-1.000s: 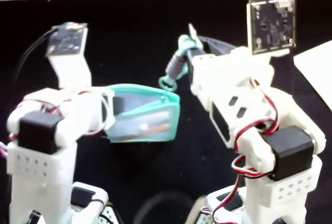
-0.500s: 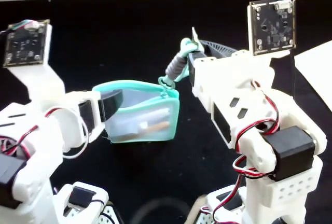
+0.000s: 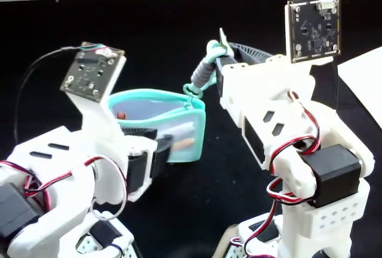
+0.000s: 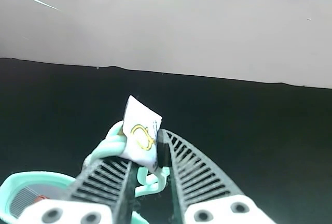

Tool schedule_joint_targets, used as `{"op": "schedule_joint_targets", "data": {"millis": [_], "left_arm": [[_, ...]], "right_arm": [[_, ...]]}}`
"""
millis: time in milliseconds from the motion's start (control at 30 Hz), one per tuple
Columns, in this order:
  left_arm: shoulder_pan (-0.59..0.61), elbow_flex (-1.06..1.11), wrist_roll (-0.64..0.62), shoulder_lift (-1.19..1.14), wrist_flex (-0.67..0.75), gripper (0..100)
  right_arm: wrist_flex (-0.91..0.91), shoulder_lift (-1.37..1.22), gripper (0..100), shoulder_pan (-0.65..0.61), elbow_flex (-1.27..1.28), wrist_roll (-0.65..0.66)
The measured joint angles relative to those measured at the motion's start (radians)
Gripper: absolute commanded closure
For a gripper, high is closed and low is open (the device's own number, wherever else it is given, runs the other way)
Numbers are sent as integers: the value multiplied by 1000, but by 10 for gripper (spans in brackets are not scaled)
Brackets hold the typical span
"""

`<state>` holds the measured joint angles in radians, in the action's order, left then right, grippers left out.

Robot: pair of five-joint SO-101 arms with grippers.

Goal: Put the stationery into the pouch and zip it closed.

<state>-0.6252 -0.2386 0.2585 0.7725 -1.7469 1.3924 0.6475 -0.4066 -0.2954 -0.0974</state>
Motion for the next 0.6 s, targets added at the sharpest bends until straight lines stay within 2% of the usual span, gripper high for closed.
{"op": "schedule_joint_targets", "data": {"millis": [200,367,600], "left_arm": [[-6,187,58,2,0,993],[0,393,167,14,0,993],[206,563,262,133,0,993]], "right_arm": [[0,0,992,0,0,0],[0,0,992,0,0,0],[0,0,992,0,0,0]]}}
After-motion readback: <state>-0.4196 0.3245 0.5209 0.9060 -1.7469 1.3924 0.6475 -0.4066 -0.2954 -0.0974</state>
